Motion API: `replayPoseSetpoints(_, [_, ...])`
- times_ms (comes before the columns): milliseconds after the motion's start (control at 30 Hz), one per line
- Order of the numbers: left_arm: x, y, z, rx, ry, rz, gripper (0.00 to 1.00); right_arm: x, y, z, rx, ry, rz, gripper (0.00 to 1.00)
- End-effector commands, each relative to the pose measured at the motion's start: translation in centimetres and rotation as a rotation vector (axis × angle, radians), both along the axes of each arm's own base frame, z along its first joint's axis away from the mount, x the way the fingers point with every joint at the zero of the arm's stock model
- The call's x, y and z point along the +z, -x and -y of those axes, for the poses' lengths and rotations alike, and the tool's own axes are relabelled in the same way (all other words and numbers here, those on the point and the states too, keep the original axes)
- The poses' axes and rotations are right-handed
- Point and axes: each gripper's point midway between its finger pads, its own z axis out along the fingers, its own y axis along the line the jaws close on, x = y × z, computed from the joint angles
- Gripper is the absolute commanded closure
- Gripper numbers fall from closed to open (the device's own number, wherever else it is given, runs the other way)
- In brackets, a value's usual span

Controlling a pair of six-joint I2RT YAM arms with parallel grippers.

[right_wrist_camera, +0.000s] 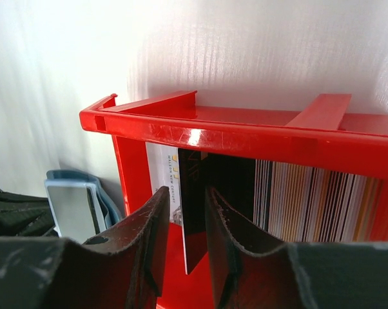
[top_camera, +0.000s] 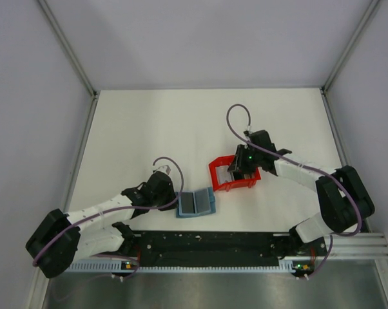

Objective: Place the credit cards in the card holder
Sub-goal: Pick up the credit card from the storage box.

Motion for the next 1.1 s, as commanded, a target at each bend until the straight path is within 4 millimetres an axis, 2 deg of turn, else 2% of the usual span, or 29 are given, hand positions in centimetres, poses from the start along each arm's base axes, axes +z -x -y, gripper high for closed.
replayPoseSetpoints(0, [-0.5,0.3,-0.2,-0.018,-0.023,-0.013,1.00,1.5,-1.6,-0.8,0.000,-0.051,0.048,0.74])
replayPoseSetpoints(133, [-0.4,0.2,-0.2,-0.016,-0.021,-0.011,1.00,2.0,-1.7,-1.1,0.011,-0.071,0.059,0.85])
replayPoseSetpoints(300, [-0.3,0.2,0.0,-0.022,-0.016,-0.010,1.00,3.1,-1.5,-1.5,0.032,-0.100,0.075,0.86])
replayPoseSetpoints(667, [-0.6,0.3,0.0,-0.022,-0.017,-0.018,1.00,4.0,-1.1,-2.0,0.067,-0.131,0.080,0.87])
replayPoseSetpoints(1067, [-0.6,0.3,0.0,-0.026,-0.020,-0.015,1.00,3.6,-1.2,-1.1,0.034,-0.085,0.095,0.91])
